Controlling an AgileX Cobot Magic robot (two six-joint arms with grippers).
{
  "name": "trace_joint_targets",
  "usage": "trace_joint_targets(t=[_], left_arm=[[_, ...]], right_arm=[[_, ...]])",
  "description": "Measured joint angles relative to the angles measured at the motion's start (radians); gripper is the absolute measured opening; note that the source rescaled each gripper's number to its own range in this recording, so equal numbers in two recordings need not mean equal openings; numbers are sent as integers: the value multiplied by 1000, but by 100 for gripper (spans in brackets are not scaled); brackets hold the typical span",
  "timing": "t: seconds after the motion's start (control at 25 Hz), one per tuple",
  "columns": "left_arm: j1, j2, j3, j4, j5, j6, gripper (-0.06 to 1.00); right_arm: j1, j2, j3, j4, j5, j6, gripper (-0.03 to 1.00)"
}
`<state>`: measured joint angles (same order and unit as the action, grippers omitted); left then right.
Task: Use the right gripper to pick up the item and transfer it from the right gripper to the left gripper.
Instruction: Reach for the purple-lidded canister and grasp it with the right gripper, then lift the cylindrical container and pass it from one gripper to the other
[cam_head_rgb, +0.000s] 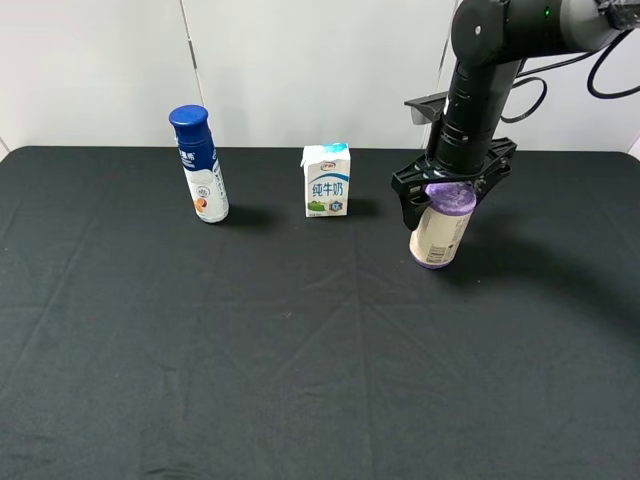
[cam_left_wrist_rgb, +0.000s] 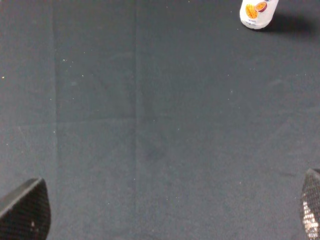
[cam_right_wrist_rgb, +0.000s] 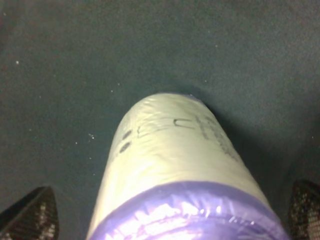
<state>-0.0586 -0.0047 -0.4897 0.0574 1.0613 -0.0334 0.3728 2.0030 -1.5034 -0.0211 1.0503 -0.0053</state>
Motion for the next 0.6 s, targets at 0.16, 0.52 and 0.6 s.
trace_joint_targets(t=[0.16, 0.52, 0.6], left_arm=[[0, 0, 0, 0, 0, 0, 100], [0, 0, 0, 0, 0, 0, 100], [0, 0, 0, 0, 0, 0, 100]], right_arm=[[0, 3, 0, 0, 2, -3, 100], [0, 3, 0, 9, 36, -2, 1], [0, 3, 0, 9, 37, -2, 1]])
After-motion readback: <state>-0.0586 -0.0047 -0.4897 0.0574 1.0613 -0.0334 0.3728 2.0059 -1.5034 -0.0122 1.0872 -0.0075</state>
